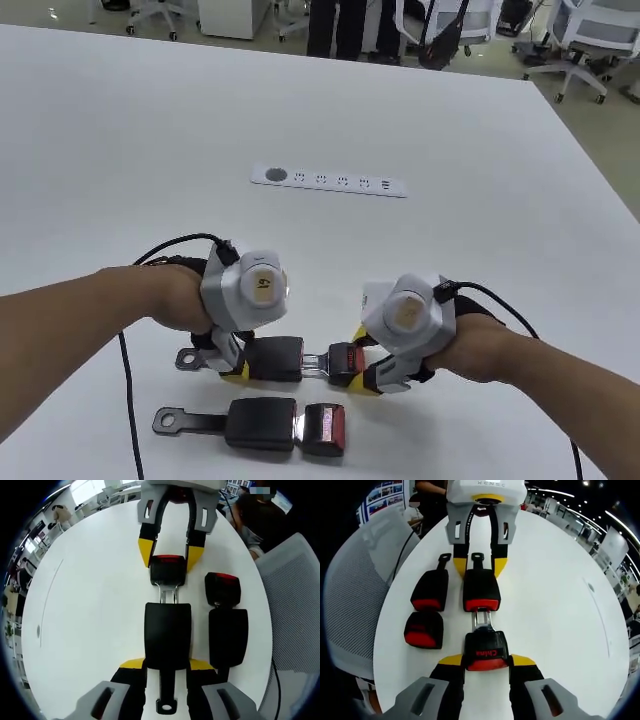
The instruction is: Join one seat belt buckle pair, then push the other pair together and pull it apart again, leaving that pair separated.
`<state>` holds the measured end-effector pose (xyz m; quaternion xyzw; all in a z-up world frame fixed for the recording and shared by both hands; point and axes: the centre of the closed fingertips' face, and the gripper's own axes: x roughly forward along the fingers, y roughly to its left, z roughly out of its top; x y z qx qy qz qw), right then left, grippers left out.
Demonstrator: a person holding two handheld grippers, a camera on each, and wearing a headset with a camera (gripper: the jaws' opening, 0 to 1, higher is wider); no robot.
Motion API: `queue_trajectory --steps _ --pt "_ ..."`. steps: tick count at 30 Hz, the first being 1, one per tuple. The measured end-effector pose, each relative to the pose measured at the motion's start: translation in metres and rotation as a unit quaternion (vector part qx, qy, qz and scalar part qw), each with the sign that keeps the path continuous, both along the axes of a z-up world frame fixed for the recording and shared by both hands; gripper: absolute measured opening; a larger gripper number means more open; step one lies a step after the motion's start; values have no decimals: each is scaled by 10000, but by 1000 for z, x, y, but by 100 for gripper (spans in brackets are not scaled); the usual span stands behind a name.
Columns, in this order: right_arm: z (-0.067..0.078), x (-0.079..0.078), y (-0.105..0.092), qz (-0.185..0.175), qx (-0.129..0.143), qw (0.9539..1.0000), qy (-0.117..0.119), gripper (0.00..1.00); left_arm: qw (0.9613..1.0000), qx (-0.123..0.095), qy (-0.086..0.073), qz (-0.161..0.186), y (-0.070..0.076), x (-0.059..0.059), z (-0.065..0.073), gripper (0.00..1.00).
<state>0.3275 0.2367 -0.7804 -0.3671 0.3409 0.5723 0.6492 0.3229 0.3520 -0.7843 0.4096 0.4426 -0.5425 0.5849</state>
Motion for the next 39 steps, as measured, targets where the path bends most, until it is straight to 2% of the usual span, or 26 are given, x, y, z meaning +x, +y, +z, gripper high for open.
queue_trajectory --steps 31,39 --pt "-1 2 -40 43 -210 9998 -12 31 10000 24 -26 -32 1 3 0 32" --pt "0 -1 -45 39 -234 9997 -2 31 10000 12 -49 -40 0 1 2 32"
